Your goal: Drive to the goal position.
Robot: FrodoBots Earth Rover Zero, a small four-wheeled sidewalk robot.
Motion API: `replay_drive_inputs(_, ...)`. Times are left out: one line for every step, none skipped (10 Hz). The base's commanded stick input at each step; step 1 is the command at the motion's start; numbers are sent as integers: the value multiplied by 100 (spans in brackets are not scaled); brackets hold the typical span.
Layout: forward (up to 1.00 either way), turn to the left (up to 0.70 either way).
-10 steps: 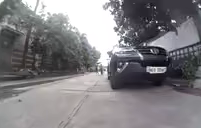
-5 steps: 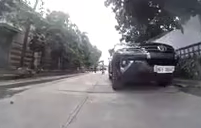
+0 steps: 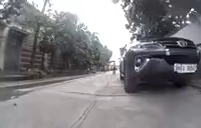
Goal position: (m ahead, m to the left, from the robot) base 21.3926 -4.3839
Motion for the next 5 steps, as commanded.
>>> replay_drive_inputs(50, 0)
replay_drive_inputs(50, 0)
replay_drive_inputs(50, 0)
replay_drive_inputs(50, 0)
replay_drive_inputs(50, 0)
